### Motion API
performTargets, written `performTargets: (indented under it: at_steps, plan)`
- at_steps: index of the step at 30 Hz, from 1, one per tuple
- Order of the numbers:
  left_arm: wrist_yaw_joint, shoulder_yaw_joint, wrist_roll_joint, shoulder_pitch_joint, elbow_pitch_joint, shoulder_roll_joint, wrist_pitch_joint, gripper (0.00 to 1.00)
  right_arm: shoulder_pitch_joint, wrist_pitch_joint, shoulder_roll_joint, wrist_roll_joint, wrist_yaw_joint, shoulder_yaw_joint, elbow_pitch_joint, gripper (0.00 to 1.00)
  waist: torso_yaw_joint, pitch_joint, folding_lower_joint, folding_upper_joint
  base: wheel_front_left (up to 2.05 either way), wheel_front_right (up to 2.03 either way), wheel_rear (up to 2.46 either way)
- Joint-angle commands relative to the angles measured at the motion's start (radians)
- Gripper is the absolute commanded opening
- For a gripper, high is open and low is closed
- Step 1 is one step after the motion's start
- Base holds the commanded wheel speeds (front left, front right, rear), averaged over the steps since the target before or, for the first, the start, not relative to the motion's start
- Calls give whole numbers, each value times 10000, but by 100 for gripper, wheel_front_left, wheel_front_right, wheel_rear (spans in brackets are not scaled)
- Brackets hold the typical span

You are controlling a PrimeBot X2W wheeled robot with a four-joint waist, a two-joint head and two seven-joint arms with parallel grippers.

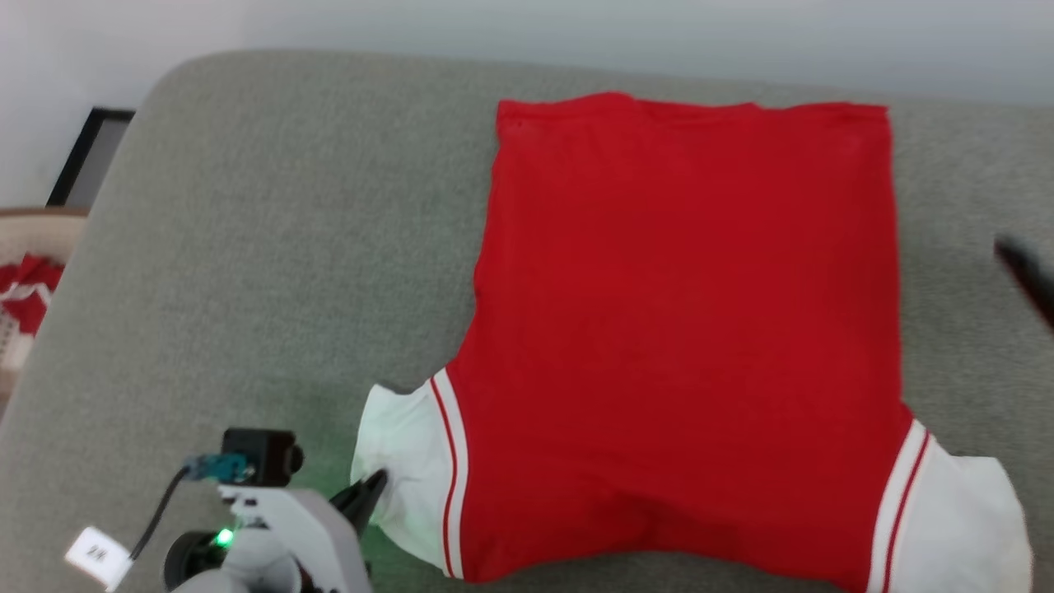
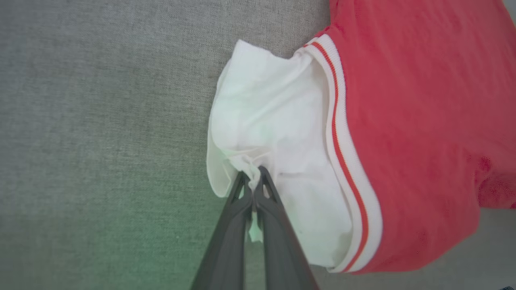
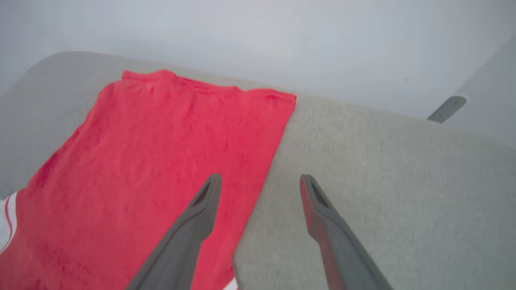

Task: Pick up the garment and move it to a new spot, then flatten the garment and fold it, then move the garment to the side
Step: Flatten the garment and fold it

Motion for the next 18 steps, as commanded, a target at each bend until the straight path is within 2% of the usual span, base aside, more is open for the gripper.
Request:
performTargets:
  at_steps: [1, 9, 14, 18]
  plan:
    - [-37, -12, 86, -135, 50, -68, 21, 0, -312, -193, -20, -123, -7, 141, 219, 100, 295, 368, 0, 0, 0, 0, 0]
    - [-594, -422, 441, -1169, 495, -967, 176, 0, -3810, -1991, -540, -1170, -7, 1129, 4583, 100, 1294, 1390, 0, 0, 0, 0, 0]
    - [-964, -635, 592, -1675, 941, -1507, 196, 0, -5379, -2125, -823, -1701, -7, 1477, 7254, 100, 1876, 1895, 0, 0, 0, 0, 0]
    - [-1228, -774, 659, -1959, 1333, -1862, 176, 0, -6187, -2150, -882, -2105, -7, 1493, 8862, 100, 2257, 2142, 0, 0, 0, 0, 0]
